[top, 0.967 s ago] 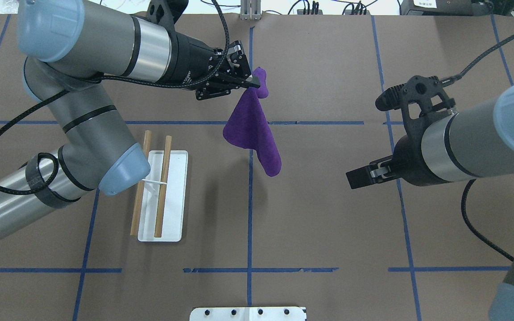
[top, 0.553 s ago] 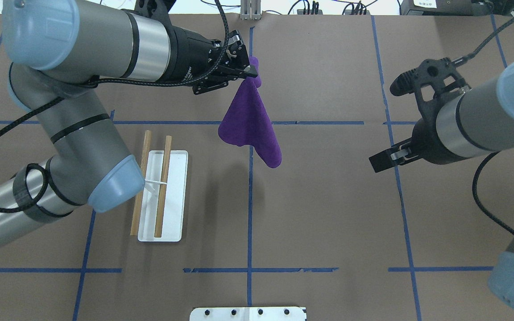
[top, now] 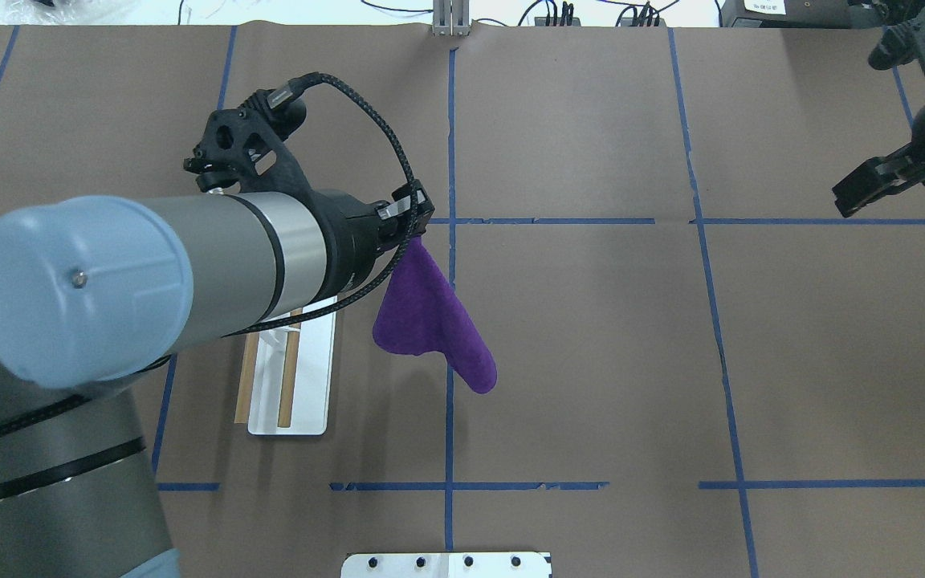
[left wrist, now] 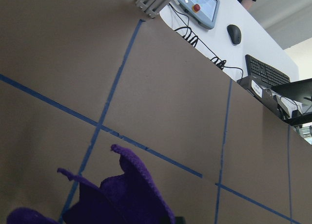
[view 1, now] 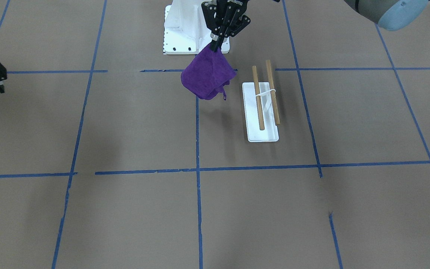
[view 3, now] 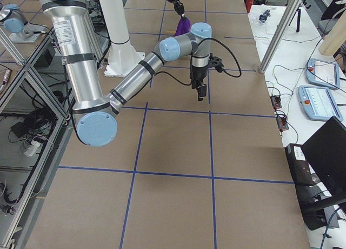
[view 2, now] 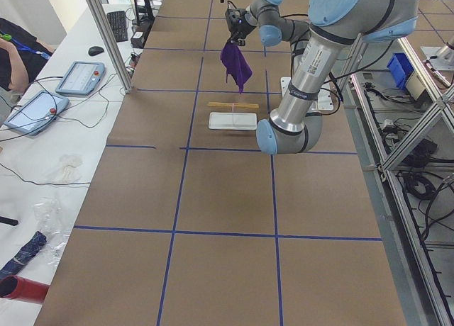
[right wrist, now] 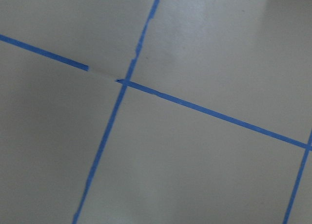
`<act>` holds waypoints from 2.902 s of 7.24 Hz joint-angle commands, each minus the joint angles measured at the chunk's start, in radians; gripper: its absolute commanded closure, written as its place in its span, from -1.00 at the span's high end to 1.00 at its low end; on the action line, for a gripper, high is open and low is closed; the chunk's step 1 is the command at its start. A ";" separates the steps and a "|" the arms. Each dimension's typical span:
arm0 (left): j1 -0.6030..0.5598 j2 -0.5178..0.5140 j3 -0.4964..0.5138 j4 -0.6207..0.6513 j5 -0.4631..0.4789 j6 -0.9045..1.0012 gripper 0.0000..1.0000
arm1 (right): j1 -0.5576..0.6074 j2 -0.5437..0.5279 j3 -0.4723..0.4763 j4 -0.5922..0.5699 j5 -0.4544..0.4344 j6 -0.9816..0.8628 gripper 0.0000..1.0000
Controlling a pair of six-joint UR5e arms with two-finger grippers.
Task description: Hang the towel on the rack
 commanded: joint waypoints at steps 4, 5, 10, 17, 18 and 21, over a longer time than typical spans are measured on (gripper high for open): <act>-0.070 0.335 -0.207 0.171 0.010 0.113 -1.00 | 0.259 -0.048 -0.213 0.001 0.196 -0.266 1.00; -0.090 0.398 -0.201 0.171 0.011 0.172 -1.00 | 0.268 -0.051 -0.214 0.001 0.196 -0.265 1.00; -0.097 0.458 -0.042 0.157 0.045 0.295 0.99 | 0.299 -0.051 -0.213 0.002 0.195 -0.265 1.00; -0.553 0.463 0.181 -0.040 -0.361 1.118 1.00 | 0.328 -0.221 -0.337 0.244 0.184 -0.274 1.00; -0.665 0.463 0.272 -0.092 -0.471 1.249 1.00 | 0.335 -0.227 -0.384 0.284 0.186 -0.275 1.00; -0.906 0.483 0.493 -0.119 -0.717 1.583 1.00 | 0.355 -0.224 -0.434 0.326 0.189 -0.260 1.00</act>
